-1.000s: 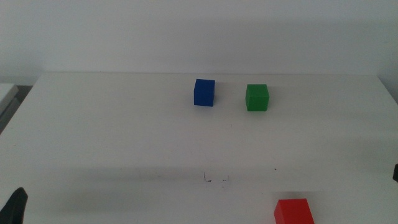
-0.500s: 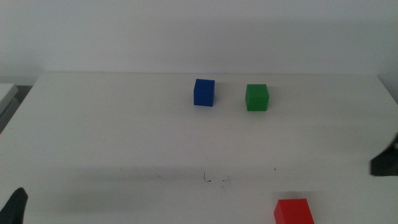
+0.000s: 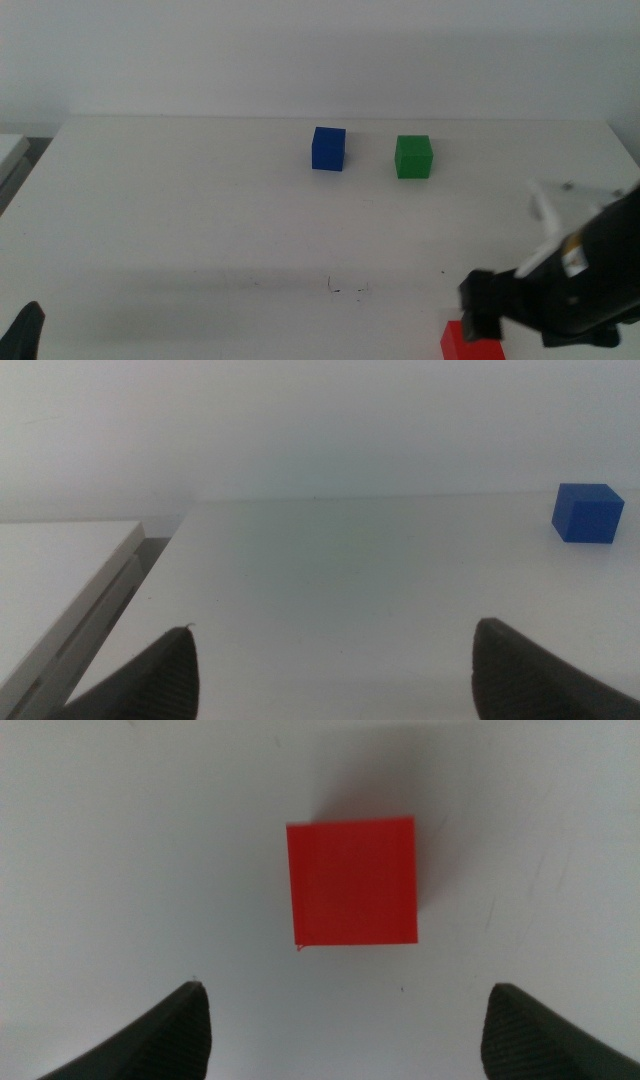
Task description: Stack red cubes first, then green, then blue cubes in a specific spot.
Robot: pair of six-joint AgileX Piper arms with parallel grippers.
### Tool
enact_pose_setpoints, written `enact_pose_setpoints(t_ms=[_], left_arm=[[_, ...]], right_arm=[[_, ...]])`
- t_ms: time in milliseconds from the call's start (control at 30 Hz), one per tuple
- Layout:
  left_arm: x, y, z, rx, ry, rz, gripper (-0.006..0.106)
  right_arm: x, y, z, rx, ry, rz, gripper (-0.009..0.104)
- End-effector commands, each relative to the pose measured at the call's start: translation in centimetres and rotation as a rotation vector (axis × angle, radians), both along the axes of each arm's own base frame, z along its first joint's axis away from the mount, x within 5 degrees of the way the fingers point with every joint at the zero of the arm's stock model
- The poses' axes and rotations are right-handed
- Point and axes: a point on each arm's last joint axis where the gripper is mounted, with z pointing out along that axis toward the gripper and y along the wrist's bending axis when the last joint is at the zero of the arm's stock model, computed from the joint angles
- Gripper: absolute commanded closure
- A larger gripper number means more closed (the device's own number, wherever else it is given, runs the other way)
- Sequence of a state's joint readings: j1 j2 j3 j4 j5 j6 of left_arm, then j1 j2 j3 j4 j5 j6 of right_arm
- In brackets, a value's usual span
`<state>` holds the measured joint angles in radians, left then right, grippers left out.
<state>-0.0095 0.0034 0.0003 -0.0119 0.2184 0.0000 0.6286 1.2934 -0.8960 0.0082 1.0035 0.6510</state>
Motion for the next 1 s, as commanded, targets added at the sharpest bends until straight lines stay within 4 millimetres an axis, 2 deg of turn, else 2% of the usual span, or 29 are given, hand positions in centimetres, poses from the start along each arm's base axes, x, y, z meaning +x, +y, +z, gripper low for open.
enact_pose_setpoints(t_ms=[0,100,300,667,767,867,967], left_arm=[[0.0,0.0,0.2,-0.004,-0.018,-0.001,0.007],[0.0,0.0,0.2,-0.004,-0.018,-0.001,0.007],[0.0,0.0,0.2,-0.004,-0.018,-0.001,0.007],[0.0,0.0,0.2,-0.004,-0.018,-0.001,0.007],[0.0,0.0,0.2,-0.004,-0.018,-0.001,0.007],[0.0,0.0,0.2,-0.004,-0.018,-0.001,0.007],[0.0,0.0,0.2,-0.004,-0.018,-0.001,0.007]], right_arm=[[0.3,1.1,-0.8,-0.054,0.002,0.011,0.002],[1.0,2.1,-2.2,-0.115,0.041,0.029,0.002],[2.8,2.9,-5.0,-0.204,0.053,0.054,0.002],[4.3,4.3,-8.4,-0.194,0.052,0.069,0.005],[4.4,4.3,-9.1,-0.210,0.071,0.070,0.016],[4.4,4.4,-9.3,-0.214,0.077,0.070,0.040],[4.4,4.3,-9.3,-0.216,0.080,0.066,0.070]])
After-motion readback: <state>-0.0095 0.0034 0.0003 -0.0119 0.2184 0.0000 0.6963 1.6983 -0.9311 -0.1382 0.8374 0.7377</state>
